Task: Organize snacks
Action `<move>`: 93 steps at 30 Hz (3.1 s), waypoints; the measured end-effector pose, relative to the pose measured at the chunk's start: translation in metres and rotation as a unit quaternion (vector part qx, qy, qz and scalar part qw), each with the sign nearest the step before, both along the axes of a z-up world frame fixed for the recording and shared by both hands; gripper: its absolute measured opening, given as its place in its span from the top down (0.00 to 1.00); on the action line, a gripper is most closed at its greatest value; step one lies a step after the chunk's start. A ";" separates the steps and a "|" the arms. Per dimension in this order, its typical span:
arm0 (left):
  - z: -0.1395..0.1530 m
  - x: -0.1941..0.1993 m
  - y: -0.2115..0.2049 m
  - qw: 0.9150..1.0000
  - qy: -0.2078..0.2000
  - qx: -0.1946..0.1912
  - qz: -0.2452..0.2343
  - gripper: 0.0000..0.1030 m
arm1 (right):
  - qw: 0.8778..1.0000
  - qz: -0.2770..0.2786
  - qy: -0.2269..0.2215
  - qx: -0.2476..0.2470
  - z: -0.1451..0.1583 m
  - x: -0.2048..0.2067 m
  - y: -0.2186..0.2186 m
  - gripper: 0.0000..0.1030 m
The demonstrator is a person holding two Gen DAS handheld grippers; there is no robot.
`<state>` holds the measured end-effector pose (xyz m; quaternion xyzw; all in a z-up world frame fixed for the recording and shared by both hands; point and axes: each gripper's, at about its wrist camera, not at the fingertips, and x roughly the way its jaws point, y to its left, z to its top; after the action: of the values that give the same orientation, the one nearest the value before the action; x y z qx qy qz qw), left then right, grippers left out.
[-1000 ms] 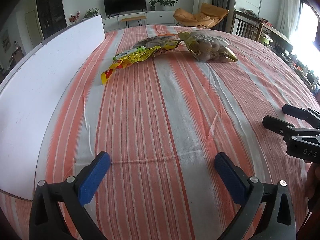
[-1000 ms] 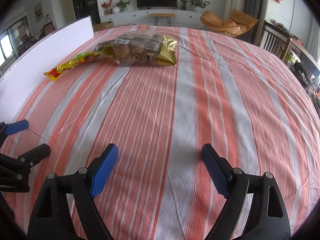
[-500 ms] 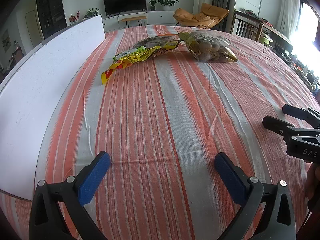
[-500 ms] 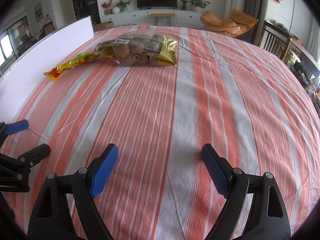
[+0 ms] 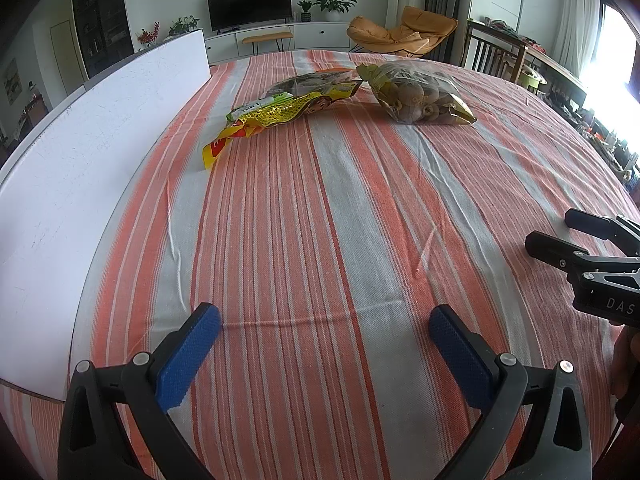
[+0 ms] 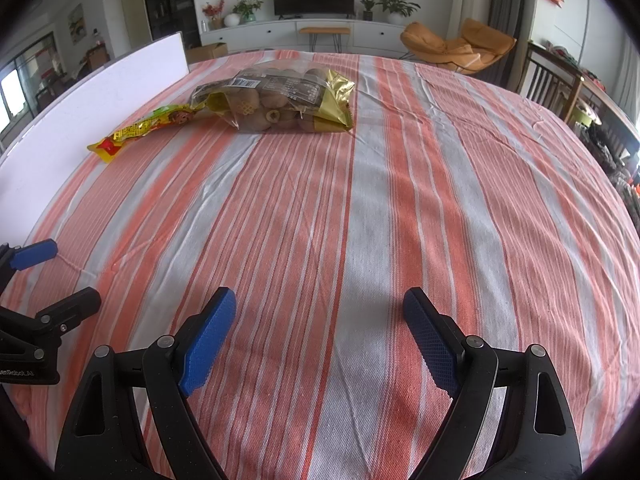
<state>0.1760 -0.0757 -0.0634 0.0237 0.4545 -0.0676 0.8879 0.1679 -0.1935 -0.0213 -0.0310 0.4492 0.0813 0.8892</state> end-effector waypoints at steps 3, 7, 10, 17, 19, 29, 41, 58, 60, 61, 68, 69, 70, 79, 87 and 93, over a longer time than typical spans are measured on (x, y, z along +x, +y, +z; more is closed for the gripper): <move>0.000 0.000 0.000 1.000 0.000 0.000 0.000 0.00 | 1.000 0.000 0.000 0.000 0.000 0.000 0.000 0.15; 0.000 0.001 -0.001 1.000 0.001 0.004 -0.011 0.00 | 1.000 0.000 0.000 0.000 0.000 0.000 0.000 0.15; 0.002 0.009 0.005 0.999 0.017 0.008 -0.028 0.00 | 1.000 0.000 0.000 0.000 0.000 0.000 0.000 0.15; 0.001 0.031 0.041 1.000 0.005 0.004 0.021 0.00 | 1.000 0.000 0.000 0.000 -0.002 0.001 -0.002 0.15; 0.000 0.031 0.044 1.000 0.001 0.001 0.026 0.00 | 1.000 0.000 0.000 0.000 -0.002 0.001 -0.003 0.15; 0.000 0.032 0.044 1.000 0.001 -0.002 0.027 0.00 | 1.000 0.003 0.002 -0.002 -0.003 0.003 -0.001 0.12; 0.000 0.032 0.044 1.000 0.002 -0.002 0.027 0.00 | 1.000 0.003 0.002 -0.002 -0.002 0.002 -0.002 0.12; 0.000 0.031 0.045 1.000 0.002 -0.002 0.028 0.00 | 0.990 -0.030 0.004 0.138 0.049 0.100 -0.032 0.12; 0.000 0.032 0.045 1.000 0.002 -0.002 0.028 0.00 | 0.989 -0.010 0.001 0.145 0.067 0.140 -0.021 0.12; 0.000 0.032 0.045 1.000 0.002 -0.002 0.028 0.00 | 0.988 0.007 0.013 0.152 0.072 0.158 -0.014 0.12; 0.000 0.031 0.045 1.000 0.002 -0.002 0.028 0.00 | 0.950 -0.114 0.065 0.282 0.073 0.220 0.003 0.12; 0.001 0.031 0.045 1.000 0.002 -0.002 0.028 0.00 | 0.959 -0.105 0.053 0.258 0.075 0.225 0.014 0.12; 0.000 0.031 0.045 1.000 0.002 -0.002 0.028 0.00 | 0.969 -0.091 0.046 0.226 0.075 0.230 0.027 0.12; 0.000 0.031 0.045 1.000 0.002 -0.002 0.028 0.00 | 0.970 0.124 0.109 0.177 0.035 0.229 0.082 0.14; 0.000 0.031 0.045 1.000 0.002 -0.002 0.029 0.00 | 0.943 0.281 0.120 0.132 0.078 0.134 0.022 0.13; 0.000 0.031 0.045 1.000 0.002 -0.001 0.029 0.00 | 0.985 0.086 0.031 0.144 0.058 0.067 -0.071 0.13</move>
<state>0.2074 -0.0306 -0.0629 0.0094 0.4566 -0.0428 0.8886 0.2354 -0.2643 0.0362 0.0618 0.4561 0.2224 0.8595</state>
